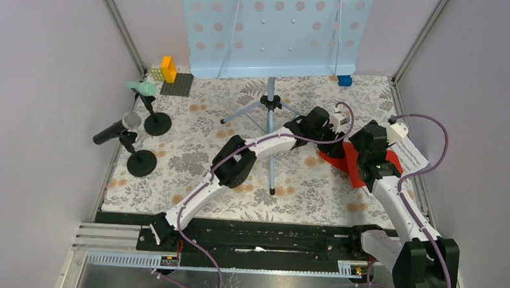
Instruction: Pack up the instrument practice props
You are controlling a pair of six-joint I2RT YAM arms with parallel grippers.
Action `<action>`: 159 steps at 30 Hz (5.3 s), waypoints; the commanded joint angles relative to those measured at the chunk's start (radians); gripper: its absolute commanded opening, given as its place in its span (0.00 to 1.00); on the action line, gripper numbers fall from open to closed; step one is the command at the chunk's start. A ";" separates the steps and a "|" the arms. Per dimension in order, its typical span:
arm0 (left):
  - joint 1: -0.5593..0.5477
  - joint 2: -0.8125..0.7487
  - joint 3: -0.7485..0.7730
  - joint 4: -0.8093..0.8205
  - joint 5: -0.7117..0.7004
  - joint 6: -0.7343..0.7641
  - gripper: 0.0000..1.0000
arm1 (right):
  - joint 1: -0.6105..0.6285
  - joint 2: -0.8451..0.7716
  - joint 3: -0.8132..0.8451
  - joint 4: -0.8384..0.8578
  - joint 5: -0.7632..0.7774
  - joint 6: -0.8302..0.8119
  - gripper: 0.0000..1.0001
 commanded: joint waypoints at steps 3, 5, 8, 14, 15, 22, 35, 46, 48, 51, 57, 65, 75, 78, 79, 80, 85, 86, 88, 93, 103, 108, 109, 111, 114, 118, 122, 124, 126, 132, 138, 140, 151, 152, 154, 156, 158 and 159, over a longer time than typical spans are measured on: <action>-0.006 -0.011 0.001 0.052 0.014 -0.001 0.49 | 0.000 -0.143 -0.147 -0.111 -0.353 0.109 0.51; -0.006 -0.012 -0.006 0.052 0.014 0.000 0.47 | 0.002 -0.204 -0.239 -0.114 -0.438 0.171 0.43; -0.007 -0.011 -0.012 0.051 0.008 0.002 0.41 | 0.002 -0.265 -0.351 -0.085 -0.528 0.250 0.27; -0.006 -0.008 -0.012 0.059 0.008 -0.009 0.20 | 0.002 -0.199 -0.445 0.014 -0.534 0.310 0.11; -0.007 -0.008 -0.012 0.059 0.008 -0.010 0.18 | 0.002 -0.170 -0.446 0.041 -0.527 0.318 0.10; -0.010 -0.005 -0.009 0.061 0.013 -0.008 0.14 | 0.002 -0.056 -0.403 0.106 -0.313 0.311 0.06; -0.029 -0.005 -0.013 0.035 0.012 0.029 0.13 | 0.001 0.072 -0.161 0.113 0.064 0.201 0.10; -0.042 -0.020 -0.042 0.023 0.002 0.059 0.27 | -0.040 0.294 0.136 0.129 0.118 0.029 0.14; -0.041 -0.036 -0.062 0.024 -0.011 0.068 0.38 | -0.043 0.281 0.163 0.110 0.087 0.013 0.14; -0.040 -0.062 -0.090 0.020 -0.040 0.085 0.56 | -0.044 0.206 0.160 0.080 0.041 0.006 0.15; -0.041 -0.114 -0.101 -0.015 -0.118 0.127 0.87 | -0.043 0.000 0.122 -0.041 -0.042 -0.013 0.21; -0.040 -0.116 -0.098 -0.021 -0.157 0.118 0.73 | -0.043 -0.258 0.056 -0.217 -0.123 -0.004 0.22; -0.038 -0.133 -0.097 -0.051 -0.229 0.122 0.27 | -0.044 -0.412 0.060 -0.347 -0.152 -0.034 0.23; -0.036 -0.150 -0.096 -0.053 -0.239 0.131 0.17 | -0.044 -0.436 0.060 -0.370 -0.159 -0.032 0.24; -0.034 -0.154 -0.095 -0.051 -0.236 0.132 0.14 | -0.044 -0.443 0.062 -0.380 -0.169 -0.030 0.24; -0.034 -0.157 -0.093 -0.050 -0.230 0.132 0.11 | -0.043 -0.449 0.068 -0.388 -0.180 -0.027 0.24; -0.027 -0.195 -0.098 -0.040 -0.156 0.147 0.00 | -0.044 -0.478 0.103 -0.433 -0.193 -0.034 0.25; -0.027 -0.209 -0.110 -0.030 -0.140 0.157 0.00 | -0.044 -0.484 0.111 -0.445 -0.191 -0.039 0.25; -0.029 -0.235 -0.129 -0.009 -0.105 0.176 0.00 | -0.044 -0.500 0.132 -0.471 -0.183 -0.050 0.26; -0.037 -0.250 -0.088 0.001 0.052 0.198 0.00 | -0.043 -0.551 0.206 -0.528 -0.173 -0.071 0.28; -0.081 -0.049 0.140 -0.010 0.085 0.175 0.00 | -0.044 -0.586 0.297 -0.595 -0.156 -0.097 0.31; -0.081 -0.009 0.137 0.059 0.048 0.141 0.04 | -0.044 -0.596 0.257 -0.598 -0.168 -0.092 0.32; -0.081 -0.005 0.135 0.067 0.038 0.136 0.10 | -0.044 -0.598 0.251 -0.599 -0.173 -0.090 0.32; -0.080 -0.005 0.128 0.081 0.016 0.125 0.27 | -0.043 -0.599 0.246 -0.599 -0.181 -0.087 0.32; -0.074 -0.027 0.083 0.109 -0.004 0.103 0.49 | -0.043 -0.598 0.251 -0.601 -0.186 -0.092 0.32; -0.066 -0.089 -0.009 0.133 -0.049 0.091 0.76 | -0.043 -0.600 0.266 -0.609 -0.180 -0.111 0.33; -0.048 -0.168 -0.071 0.101 -0.097 0.083 0.82 | -0.043 -0.598 0.299 -0.626 -0.188 -0.138 0.37; -0.039 -0.240 -0.134 0.101 -0.120 0.078 0.84 | -0.043 -0.595 0.316 -0.638 -0.212 -0.150 0.41; -0.034 -0.316 -0.206 0.098 -0.144 0.082 0.86 | -0.043 -0.590 0.331 -0.648 -0.247 -0.157 0.45; -0.034 -0.570 -0.422 0.079 -0.204 0.069 0.91 | -0.044 -0.572 0.339 -0.659 -0.372 -0.150 0.52; -0.064 -0.808 -0.695 0.107 -0.305 -0.001 0.92 | -0.043 -0.551 0.343 -0.670 -0.497 -0.159 0.61; -0.094 -0.875 -0.773 0.106 -0.354 -0.006 0.92 | -0.043 -0.557 0.339 -0.670 -0.510 -0.160 0.64; -0.328 -1.273 -1.353 0.247 -0.692 -0.192 0.92 | -0.044 -0.617 0.288 -0.678 -0.543 -0.169 0.72; -0.334 -1.334 -1.420 0.274 -0.715 -0.220 0.92 | -0.043 -0.627 0.274 -0.676 -0.542 -0.170 0.72; -0.337 -1.457 -1.551 0.322 -0.782 -0.273 0.92 | -0.043 -0.648 0.240 -0.669 -0.537 -0.163 0.73; -0.336 -1.579 -1.666 0.333 -0.870 -0.314 0.94 | -0.044 -0.662 0.205 -0.654 -0.550 -0.151 0.75; -0.334 -1.683 -1.720 0.303 -0.945 -0.338 0.95 | -0.044 -0.665 0.179 -0.635 -0.581 -0.142 0.76; -0.318 -1.725 -1.742 0.295 -0.961 -0.345 0.96 | -0.043 -0.665 0.168 -0.624 -0.603 -0.132 0.78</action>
